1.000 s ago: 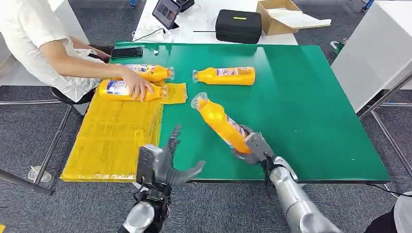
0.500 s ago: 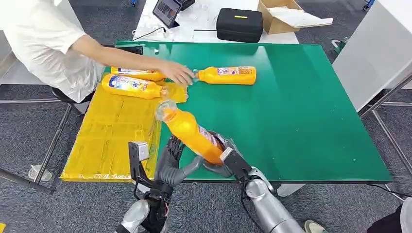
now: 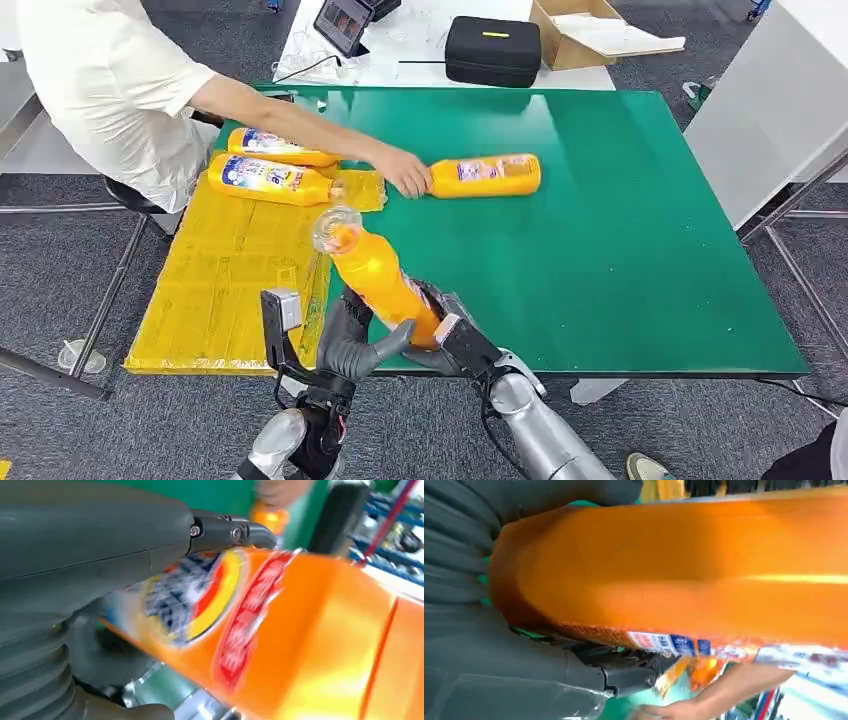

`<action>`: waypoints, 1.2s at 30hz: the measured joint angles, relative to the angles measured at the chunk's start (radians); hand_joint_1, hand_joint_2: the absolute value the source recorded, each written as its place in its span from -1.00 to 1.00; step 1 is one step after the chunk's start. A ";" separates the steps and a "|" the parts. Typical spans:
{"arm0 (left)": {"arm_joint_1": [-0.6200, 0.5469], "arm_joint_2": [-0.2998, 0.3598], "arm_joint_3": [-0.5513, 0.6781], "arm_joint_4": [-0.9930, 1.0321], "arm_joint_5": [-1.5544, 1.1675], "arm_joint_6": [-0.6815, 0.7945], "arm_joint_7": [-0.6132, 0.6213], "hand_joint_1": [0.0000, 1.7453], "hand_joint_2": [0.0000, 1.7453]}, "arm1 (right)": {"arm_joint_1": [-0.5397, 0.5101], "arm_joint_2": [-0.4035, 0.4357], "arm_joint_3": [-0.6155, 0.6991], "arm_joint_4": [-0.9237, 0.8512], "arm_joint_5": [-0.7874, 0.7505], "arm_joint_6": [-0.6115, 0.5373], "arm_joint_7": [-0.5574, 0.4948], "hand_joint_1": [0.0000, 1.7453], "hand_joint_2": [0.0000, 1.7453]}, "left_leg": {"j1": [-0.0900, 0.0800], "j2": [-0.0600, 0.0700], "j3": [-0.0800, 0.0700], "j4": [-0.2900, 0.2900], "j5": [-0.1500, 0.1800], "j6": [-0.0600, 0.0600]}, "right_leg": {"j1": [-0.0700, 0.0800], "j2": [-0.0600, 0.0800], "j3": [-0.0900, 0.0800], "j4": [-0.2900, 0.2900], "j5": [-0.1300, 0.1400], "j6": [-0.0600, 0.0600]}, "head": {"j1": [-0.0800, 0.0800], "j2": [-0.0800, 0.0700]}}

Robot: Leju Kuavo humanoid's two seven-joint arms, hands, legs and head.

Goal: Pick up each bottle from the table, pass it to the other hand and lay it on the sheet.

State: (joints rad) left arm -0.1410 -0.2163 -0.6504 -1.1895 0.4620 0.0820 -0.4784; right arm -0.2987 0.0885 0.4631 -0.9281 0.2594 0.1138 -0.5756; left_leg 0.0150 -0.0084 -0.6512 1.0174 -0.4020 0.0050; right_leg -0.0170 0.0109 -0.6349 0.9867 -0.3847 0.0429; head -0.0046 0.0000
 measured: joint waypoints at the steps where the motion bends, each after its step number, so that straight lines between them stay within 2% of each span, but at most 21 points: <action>1: 0.000 0.000 0.001 -0.003 -0.001 -0.010 -0.008 -1.00 1.00 | -0.001 0.000 0.008 0.000 -0.006 0.017 -0.001 1.00 1.00 | 0.000 0.000 0.000 0.000 0.000 0.000 | 0.000 0.000 0.000 0.000 0.000 0.000 | 0.000 0.000; 10: 0.008 0.003 0.027 -0.030 0.023 -0.022 0.000 -1.00 1.00 | -0.013 -0.001 0.065 0.005 -0.028 -0.006 0.019 1.00 1.00 | 0.000 0.000 0.000 0.000 0.000 0.000 | 0.000 0.000 0.000 0.000 0.000 0.000 | 0.000 0.000; 11: 0.010 0.003 0.030 -0.033 0.027 -0.027 0.002 -0.88 1.00 | -0.015 -0.002 0.068 0.005 -0.028 -0.007 0.021 1.00 1.00 | 0.000 0.000 0.000 0.000 0.000 0.000 | 0.000 0.000 0.000 0.000 0.000 0.000 | 0.000 0.000; 12: 0.012 0.004 0.034 -0.035 0.030 -0.030 0.003 0.00 1.00 | -0.016 -0.004 0.071 0.005 -0.028 -0.004 0.022 1.00 1.00 | 0.000 0.000 0.000 0.000 0.000 0.000 | 0.000 0.000 -0.001 0.000 0.000 0.000 | 0.000 0.000; 13: 0.012 0.005 0.036 -0.036 0.031 -0.035 0.005 1.00 1.00 | -0.018 -0.006 0.076 0.005 -0.028 0.003 0.022 1.00 1.00 | 0.000 0.000 0.000 0.000 0.000 0.000 | 0.000 0.000 -0.001 0.000 0.000 0.000 | 0.000 0.000; 16: 0.012 0.005 0.044 -0.035 0.036 -0.063 0.007 1.00 1.00 | -0.018 -0.015 0.086 0.006 -0.028 0.016 0.016 0.96 1.00 | 0.000 0.000 0.000 0.000 0.000 0.000 | 0.000 0.000 -0.001 0.000 0.000 0.000 | 0.000 0.000; 17: 0.012 0.005 0.045 -0.035 0.031 -0.068 0.006 1.00 1.00 | -0.019 -0.017 0.087 0.006 -0.028 0.016 0.015 0.70 1.00 | 0.000 0.000 0.000 0.000 0.000 0.000 | 0.000 0.000 -0.001 0.000 0.000 0.000 | 0.000 0.000; 18: 0.012 0.006 0.046 -0.035 0.024 -0.070 0.003 1.00 1.00 | -0.019 -0.018 0.089 0.006 -0.029 0.016 0.013 0.72 1.00 | 0.000 0.000 0.000 0.000 0.000 0.000 | 0.000 0.000 -0.001 0.000 0.000 0.000 | 0.000 0.000; 19: 0.012 0.006 0.048 -0.035 0.013 -0.069 0.000 1.00 1.00 | -0.020 -0.020 0.090 0.006 -0.030 0.016 0.013 0.64 1.00 | 0.000 0.000 0.000 0.000 0.000 0.000 | 0.000 0.000 -0.001 0.000 0.000 0.000 | 0.000 0.000; 20: 0.012 0.006 0.050 -0.035 0.003 -0.062 -0.002 1.00 1.00 | -0.020 -0.021 0.090 0.005 -0.031 0.015 0.013 0.46 1.00 | 0.000 0.000 0.000 0.000 0.000 0.000 | 0.000 0.000 -0.001 0.000 0.000 0.000 | 0.000 0.000; 21: 0.011 0.006 0.052 -0.035 -0.010 -0.046 -0.003 1.00 1.00 | -0.019 -0.022 0.090 0.005 -0.033 0.014 0.013 -0.40 1.00 | 0.000 0.000 0.000 0.000 0.000 0.000 | 0.000 0.000 -0.001 0.000 0.000 0.000 | 0.000 0.000; 22: 0.010 0.005 0.052 -0.035 -0.033 -0.019 -0.003 1.00 1.00 | -0.016 -0.023 0.090 0.002 -0.038 0.013 0.014 -0.04 1.00 | 0.000 0.000 0.000 0.000 0.000 0.000 | 0.000 0.000 -0.002 0.000 0.000 0.000 | 0.000 0.000; 24: 0.001 0.005 0.052 -0.030 -0.080 0.031 0.003 1.00 1.00 | -0.006 -0.023 0.090 -0.007 -0.048 0.011 0.021 -0.04 1.00 | 0.000 0.000 -0.001 0.000 0.000 0.000 | 0.000 0.000 -0.002 0.000 0.000 0.000 | 0.000 0.000; 25: -0.005 0.005 0.051 -0.021 -0.101 0.052 0.005 1.00 1.00 | 0.002 -0.023 0.088 -0.011 -0.053 0.006 0.023 -0.80 1.00 | 0.000 0.000 -0.001 0.000 0.000 0.000 | 0.000 0.000 -0.001 0.000 0.000 0.000 | 0.000 0.000; 27: -0.008 0.004 0.050 -0.012 -0.122 0.071 0.003 1.00 1.00 | 0.011 -0.024 0.087 -0.018 -0.059 -0.003 0.027 -1.00 1.00 | 0.000 0.000 -0.001 0.000 0.000 0.000 | 0.000 0.000 -0.002 0.000 0.000 0.000 | 0.000 0.000; 29: -0.012 0.004 0.050 0.000 -0.129 0.078 0.003 1.00 1.00 | 0.022 -0.023 0.086 -0.025 -0.065 -0.008 0.029 -1.00 1.00 | 0.000 0.000 -0.001 0.000 0.000 0.000 | 0.000 0.000 -0.002 0.000 0.000 0.000 | 0.000 0.000; 30: -0.013 0.004 0.051 0.003 -0.129 0.082 0.002 1.00 1.00 | 0.025 -0.024 0.085 -0.027 -0.067 -0.010 0.029 -1.00 -1.00 | 0.000 0.000 -0.001 0.000 0.000 0.000 | 0.000 0.000 -0.002 0.000 0.000 0.000 | 0.000 0.000; 34: -0.016 0.005 0.074 0.009 -0.150 0.113 -0.003 1.00 1.00 | 0.041 -0.023 0.076 -0.029 -0.061 -0.055 0.050 -1.00 -1.00 | 0.000 0.000 -0.001 0.000 0.000 0.000 | 0.000 0.000 -0.002 0.000 0.000 0.000 | 0.000 0.000; 36: -0.015 0.006 0.088 0.008 -0.191 0.167 -0.018 1.00 1.00 | 0.050 -0.022 0.064 -0.034 -0.009 -0.172 0.064 -1.00 -1.00 | 0.000 0.000 -0.001 0.000 0.000 0.000 | 0.000 0.000 -0.002 0.000 0.000 0.000 | 0.000 0.000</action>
State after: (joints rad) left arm -0.1561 -0.2098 -0.5626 -1.1818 0.2707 0.2485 -0.4967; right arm -0.2489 0.0668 0.5275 -0.9617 0.2500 -0.0579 -0.5115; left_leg 0.0151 -0.0083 -0.6526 1.0174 -0.4019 0.0050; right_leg -0.0170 0.0110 -0.6368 0.9867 -0.3847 0.0428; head -0.0046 0.0000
